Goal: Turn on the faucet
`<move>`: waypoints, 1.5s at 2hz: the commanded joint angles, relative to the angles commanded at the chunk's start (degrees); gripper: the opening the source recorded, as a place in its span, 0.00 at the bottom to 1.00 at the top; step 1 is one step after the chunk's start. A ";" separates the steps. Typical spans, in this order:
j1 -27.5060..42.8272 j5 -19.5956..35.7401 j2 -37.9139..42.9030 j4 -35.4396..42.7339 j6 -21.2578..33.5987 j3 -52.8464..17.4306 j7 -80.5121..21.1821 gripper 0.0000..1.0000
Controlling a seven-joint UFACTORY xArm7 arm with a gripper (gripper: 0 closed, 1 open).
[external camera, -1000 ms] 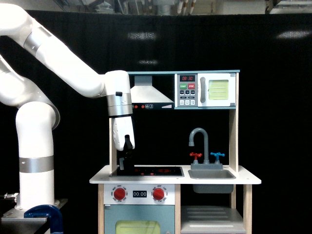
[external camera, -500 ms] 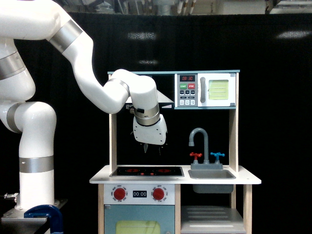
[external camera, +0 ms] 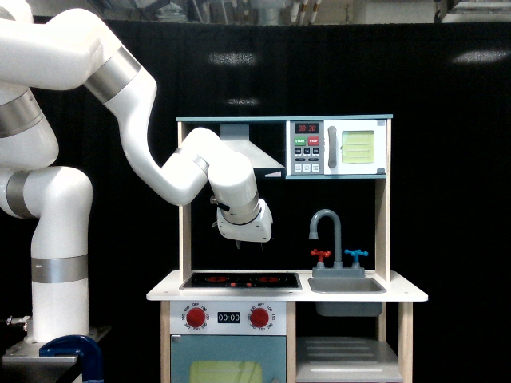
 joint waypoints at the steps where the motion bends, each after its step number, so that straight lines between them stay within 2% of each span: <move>1: 8.21 -5.90 -7.21 5.46 9.98 -14.50 -6.00 1.00; 3: 16.89 -12.99 -15.78 11.75 18.80 -24.22 -6.89 1.00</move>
